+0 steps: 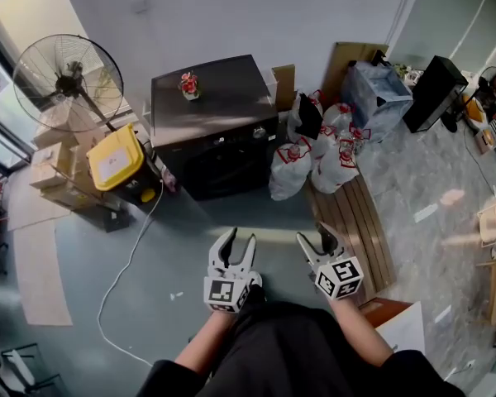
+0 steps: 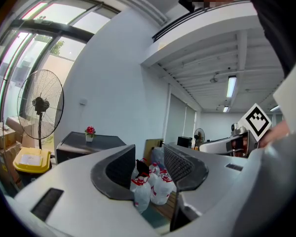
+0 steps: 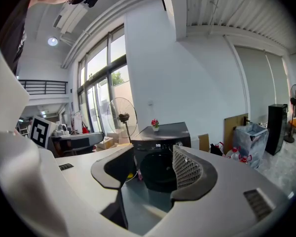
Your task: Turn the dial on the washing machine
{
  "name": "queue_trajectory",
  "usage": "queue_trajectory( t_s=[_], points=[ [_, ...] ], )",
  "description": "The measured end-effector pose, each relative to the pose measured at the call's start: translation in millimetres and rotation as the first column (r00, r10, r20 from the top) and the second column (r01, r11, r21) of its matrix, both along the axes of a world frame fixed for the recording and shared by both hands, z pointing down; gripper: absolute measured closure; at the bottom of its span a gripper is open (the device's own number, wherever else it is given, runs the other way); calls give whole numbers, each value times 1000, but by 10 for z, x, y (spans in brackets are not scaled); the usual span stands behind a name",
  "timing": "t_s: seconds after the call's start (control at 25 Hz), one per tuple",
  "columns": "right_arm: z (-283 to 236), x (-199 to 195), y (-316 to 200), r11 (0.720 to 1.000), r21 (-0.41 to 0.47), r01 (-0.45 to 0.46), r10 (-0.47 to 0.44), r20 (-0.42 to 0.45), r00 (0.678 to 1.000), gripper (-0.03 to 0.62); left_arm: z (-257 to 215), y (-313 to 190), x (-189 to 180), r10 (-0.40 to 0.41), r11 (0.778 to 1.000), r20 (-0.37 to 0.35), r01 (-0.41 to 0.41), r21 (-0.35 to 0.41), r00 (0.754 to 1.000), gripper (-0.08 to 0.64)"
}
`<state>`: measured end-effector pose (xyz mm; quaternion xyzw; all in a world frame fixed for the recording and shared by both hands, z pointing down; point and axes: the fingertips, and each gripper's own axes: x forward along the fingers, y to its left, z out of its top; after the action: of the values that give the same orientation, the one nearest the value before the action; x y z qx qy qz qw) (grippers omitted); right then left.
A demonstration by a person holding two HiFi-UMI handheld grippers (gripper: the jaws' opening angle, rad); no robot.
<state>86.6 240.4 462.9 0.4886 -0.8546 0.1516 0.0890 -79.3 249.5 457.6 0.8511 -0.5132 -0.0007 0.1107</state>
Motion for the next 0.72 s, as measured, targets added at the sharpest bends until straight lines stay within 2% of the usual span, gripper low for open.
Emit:
queue_trajectory(
  t_s=[0.4,0.72],
  points=[
    [48,-466,-758,1000,-25,2,-3,-19,1000,374,146,-601,-367,31,999,-7,-31,-7,999,408],
    [155,-582,-888,998,-61,24,-28,-59,998,373,79,-843,-545,-5,1000,-44,6,11,999,408]
  ],
)
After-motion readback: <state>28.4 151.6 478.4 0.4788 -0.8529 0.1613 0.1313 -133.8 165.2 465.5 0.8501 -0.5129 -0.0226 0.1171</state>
